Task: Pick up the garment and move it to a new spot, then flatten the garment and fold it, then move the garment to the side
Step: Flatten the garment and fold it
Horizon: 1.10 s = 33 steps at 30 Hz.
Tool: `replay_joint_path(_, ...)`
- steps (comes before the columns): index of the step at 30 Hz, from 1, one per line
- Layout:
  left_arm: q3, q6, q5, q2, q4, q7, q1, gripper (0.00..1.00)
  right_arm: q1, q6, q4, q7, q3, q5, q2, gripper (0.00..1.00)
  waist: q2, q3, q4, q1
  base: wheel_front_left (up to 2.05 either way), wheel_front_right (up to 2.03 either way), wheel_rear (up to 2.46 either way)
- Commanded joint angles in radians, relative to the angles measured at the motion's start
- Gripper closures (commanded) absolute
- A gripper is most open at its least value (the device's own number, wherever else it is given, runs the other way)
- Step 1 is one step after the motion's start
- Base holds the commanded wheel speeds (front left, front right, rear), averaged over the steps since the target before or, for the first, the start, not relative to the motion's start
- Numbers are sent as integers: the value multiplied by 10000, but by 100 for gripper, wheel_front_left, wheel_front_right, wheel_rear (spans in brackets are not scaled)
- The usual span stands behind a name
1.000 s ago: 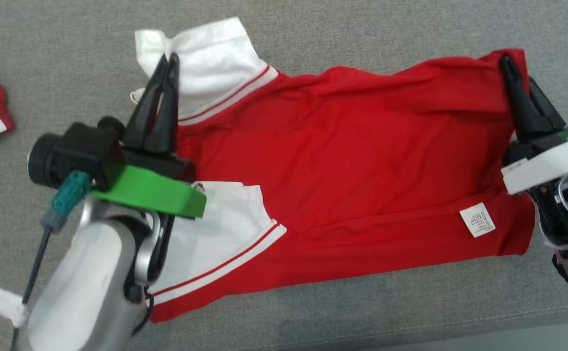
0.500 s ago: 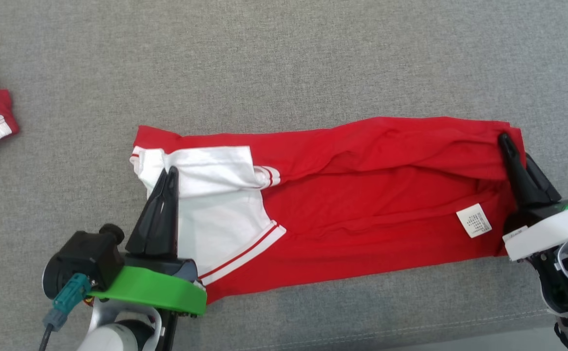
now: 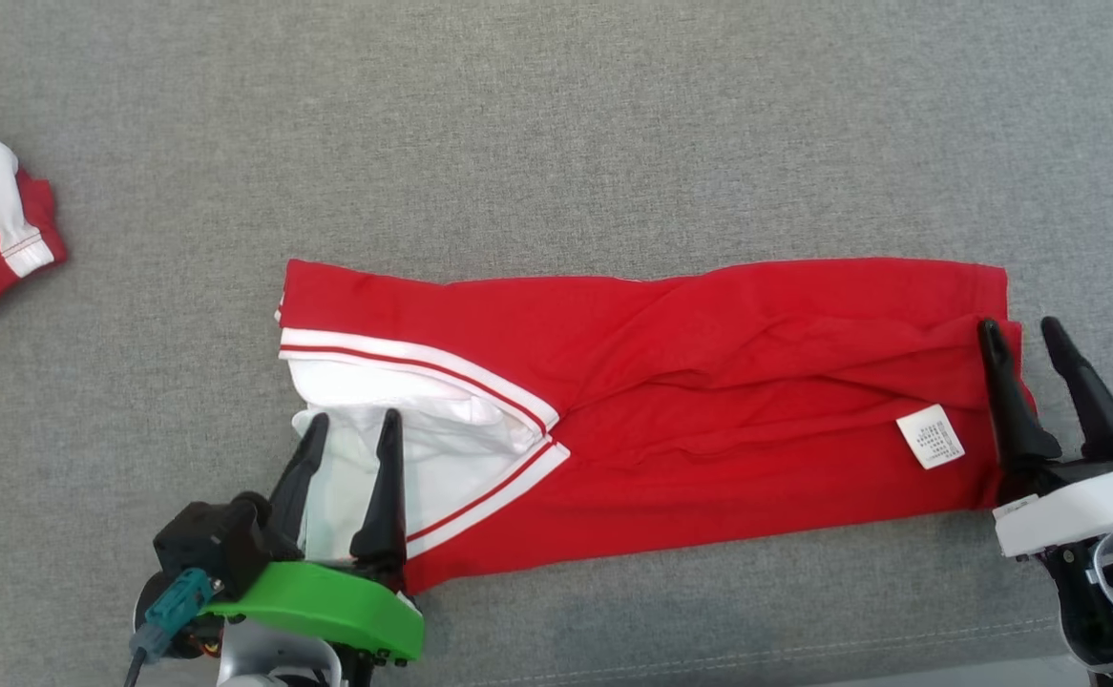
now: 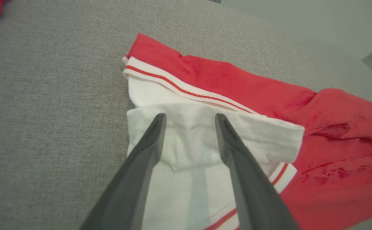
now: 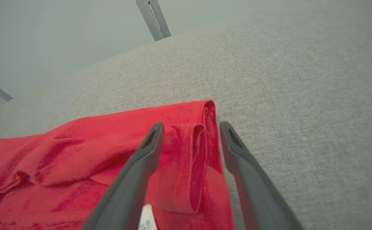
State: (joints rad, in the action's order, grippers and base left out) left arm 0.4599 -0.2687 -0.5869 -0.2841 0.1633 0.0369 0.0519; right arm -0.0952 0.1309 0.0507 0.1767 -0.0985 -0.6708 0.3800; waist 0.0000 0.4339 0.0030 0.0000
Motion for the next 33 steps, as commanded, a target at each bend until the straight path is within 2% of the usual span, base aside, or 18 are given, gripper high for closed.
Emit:
replay_joint_path(1, -135, 24, -30, 67, 24, 321, 33, 0, 100, -3, -141, 264, 330, 402, -171, 0, 0, -105, -21, 0, 0, 0, 0)
replay_joint_path(8, -560, -74, 502, -32, 304, 1440, 477, 0, -127, -3, -813, 720, 1519, 2301, -1054, 0, 0, -501, -192, 0, 0, 0, 0)
replay_joint_path(15, -1219, -197, 1159, -421, 428, 2027, 1053, 0, -347, -3, -1134, 773, 1602, 3600, -1548, 0, 0, -984, -361, 0, 0, 0, 0)
replay_joint_path(22, -1566, -146, 1337, -738, 179, 2144, 1001, 0, -218, -3, -825, 651, 1276, 3934, -1552, 0, 0, -1415, -349, 0, 0, 0, 0)
replay_joint_path(33, -1624, -118, 1289, -760, 73, 2199, 662, 0, 36, -3, -425, 571, 1018, 3797, -1546, 0, 0, -1680, -136, 0, 0, 0, 0)
